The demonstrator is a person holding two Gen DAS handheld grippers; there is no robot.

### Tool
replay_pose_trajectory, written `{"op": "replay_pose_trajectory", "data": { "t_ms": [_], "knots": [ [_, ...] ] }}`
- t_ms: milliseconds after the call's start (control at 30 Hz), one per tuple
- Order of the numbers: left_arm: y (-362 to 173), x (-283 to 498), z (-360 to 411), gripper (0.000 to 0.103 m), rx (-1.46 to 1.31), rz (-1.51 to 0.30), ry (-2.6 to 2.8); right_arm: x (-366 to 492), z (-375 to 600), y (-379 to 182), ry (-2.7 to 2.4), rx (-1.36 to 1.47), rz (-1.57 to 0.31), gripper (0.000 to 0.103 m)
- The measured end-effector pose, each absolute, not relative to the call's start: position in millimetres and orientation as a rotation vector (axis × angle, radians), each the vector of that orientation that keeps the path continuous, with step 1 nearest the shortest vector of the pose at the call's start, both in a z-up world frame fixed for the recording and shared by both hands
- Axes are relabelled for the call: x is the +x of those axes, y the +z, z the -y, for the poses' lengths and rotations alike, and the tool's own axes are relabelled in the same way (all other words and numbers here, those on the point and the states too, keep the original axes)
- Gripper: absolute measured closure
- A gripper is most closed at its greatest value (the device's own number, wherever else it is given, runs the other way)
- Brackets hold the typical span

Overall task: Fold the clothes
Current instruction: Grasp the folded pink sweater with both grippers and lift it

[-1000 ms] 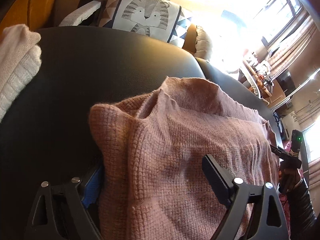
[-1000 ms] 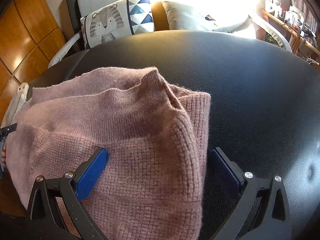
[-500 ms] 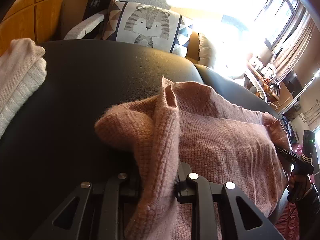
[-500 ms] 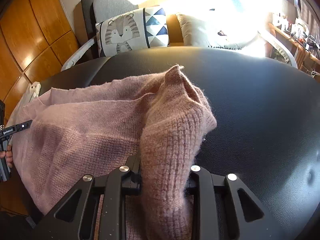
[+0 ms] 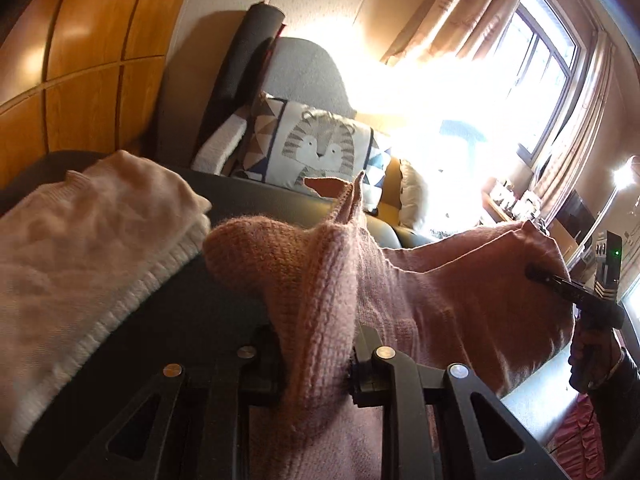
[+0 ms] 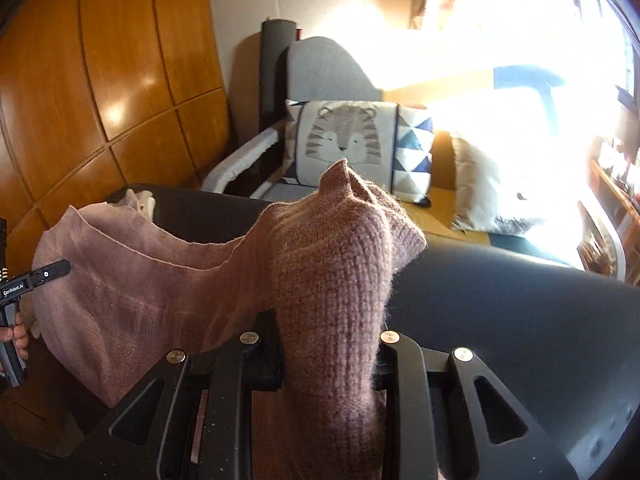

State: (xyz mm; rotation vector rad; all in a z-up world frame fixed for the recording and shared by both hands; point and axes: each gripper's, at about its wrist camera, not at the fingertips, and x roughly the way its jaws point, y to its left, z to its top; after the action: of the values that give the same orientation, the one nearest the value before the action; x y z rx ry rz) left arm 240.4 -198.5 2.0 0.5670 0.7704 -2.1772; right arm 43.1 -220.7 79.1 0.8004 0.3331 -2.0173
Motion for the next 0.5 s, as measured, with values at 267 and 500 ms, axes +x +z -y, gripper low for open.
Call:
{"op": "replay_pose_trajectory", "data": {
  "t_ms": [267, 500],
  "knots": [
    [59.6, 405.9, 228.3, 0.080, 0.353, -0.720, -1.971, 114.0, 425.6, 119.1, -1.808, 0.625, -0.391, 0.077],
    [66.6, 521.2, 245.9, 0.080, 0.265, -0.756, -1.684, 177.5, 599.8, 113.9, -1.596, 0.578, -0.465, 0.077]
  ]
}}
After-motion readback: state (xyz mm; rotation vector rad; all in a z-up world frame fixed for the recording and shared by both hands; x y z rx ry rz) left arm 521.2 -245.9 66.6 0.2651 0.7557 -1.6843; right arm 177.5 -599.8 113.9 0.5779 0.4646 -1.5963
